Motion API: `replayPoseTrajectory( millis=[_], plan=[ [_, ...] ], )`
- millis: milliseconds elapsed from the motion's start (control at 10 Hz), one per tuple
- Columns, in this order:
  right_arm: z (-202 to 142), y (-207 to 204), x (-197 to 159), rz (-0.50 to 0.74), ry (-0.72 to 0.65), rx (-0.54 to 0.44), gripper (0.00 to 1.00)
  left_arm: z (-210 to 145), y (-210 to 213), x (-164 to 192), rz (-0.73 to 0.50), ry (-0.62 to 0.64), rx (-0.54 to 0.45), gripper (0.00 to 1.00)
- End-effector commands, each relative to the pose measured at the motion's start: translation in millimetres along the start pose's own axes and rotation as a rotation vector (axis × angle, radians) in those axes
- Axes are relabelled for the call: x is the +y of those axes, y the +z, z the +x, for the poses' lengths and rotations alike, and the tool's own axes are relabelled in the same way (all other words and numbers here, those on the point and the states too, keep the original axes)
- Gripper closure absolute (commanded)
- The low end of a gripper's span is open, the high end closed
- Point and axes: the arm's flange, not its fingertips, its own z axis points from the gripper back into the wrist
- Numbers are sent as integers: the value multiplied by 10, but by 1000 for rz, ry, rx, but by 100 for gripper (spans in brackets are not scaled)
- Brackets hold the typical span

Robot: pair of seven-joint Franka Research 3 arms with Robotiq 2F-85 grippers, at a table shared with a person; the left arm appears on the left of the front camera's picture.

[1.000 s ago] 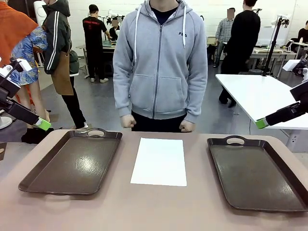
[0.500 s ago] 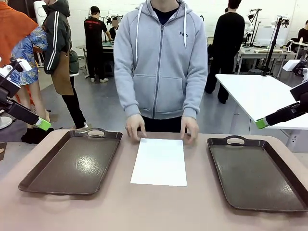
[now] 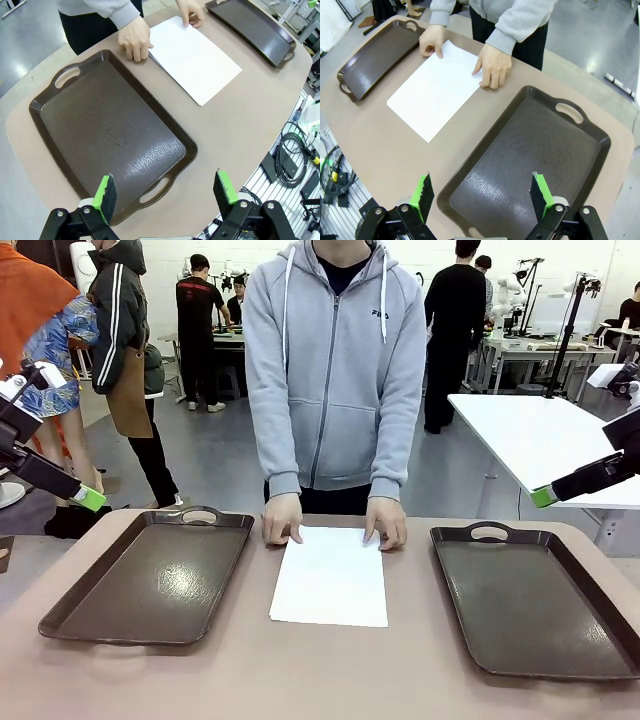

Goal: Sort the A4 documents.
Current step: Receive the A4 Paper.

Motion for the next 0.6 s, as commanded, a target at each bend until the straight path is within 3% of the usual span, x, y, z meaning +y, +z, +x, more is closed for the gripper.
replayPoseTrajectory(
  millis=[0, 500],
  plan=[
    [-8, -19, -13, 8, 5, 4, 0, -3, -2, 5, -11, 0, -5, 0],
    [-8, -19, -13, 8, 5, 4, 0, -3, -2, 5, -11, 0, -5, 0]
  ],
)
